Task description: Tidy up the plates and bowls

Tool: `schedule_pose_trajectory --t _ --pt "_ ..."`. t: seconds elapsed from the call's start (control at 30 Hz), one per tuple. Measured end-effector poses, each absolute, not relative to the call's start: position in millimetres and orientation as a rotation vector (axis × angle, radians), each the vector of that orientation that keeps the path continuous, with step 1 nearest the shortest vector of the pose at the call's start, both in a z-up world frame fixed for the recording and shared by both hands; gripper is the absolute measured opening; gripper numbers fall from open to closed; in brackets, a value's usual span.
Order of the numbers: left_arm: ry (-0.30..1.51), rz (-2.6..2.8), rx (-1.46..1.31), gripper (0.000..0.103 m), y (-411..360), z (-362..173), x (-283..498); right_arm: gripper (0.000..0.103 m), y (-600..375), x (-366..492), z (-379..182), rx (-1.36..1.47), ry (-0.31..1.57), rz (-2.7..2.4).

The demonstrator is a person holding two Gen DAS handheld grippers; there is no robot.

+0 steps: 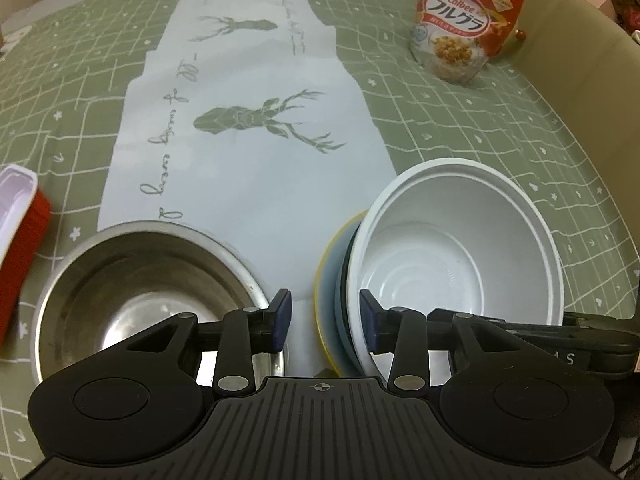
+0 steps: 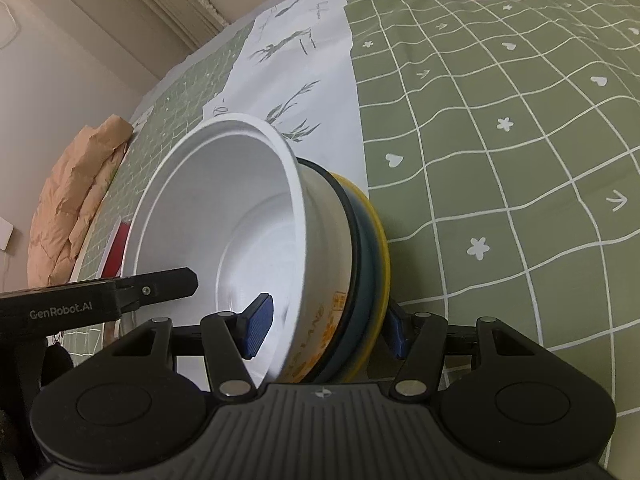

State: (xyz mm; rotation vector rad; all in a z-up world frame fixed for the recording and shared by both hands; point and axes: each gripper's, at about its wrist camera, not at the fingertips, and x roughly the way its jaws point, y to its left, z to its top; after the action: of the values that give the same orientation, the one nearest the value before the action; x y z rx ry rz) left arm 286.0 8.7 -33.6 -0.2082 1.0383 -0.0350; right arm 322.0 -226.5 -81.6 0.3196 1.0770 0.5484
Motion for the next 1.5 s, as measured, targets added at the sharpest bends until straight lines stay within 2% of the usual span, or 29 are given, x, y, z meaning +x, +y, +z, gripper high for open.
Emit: schedule_pose_trajectory --t 0.27,0.37,0.97,1.17,1.5 --pt "1.083 -0.069 -0.215 0.038 1 -51 302 0.057 -226 325 -89 0.342 1.114 0.55" --pt "1.101 -0.092 -0.229 0.042 -3 -57 306 0.057 -225 326 -92 0.358 1.13 0.557" --pt "1.188 -0.148 -0.416 0.044 10 -61 293 0.06 -222 333 -93 0.363 1.179 0.545" --pt "1.244 -0.151 -0.436 0.047 14 -61 274 0.06 -217 326 -85 0.336 1.196 0.569" --pt "1.239 -0.123 -0.377 0.051 1 -59 275 0.062 -217 325 -89 0.312 1.217 0.58"
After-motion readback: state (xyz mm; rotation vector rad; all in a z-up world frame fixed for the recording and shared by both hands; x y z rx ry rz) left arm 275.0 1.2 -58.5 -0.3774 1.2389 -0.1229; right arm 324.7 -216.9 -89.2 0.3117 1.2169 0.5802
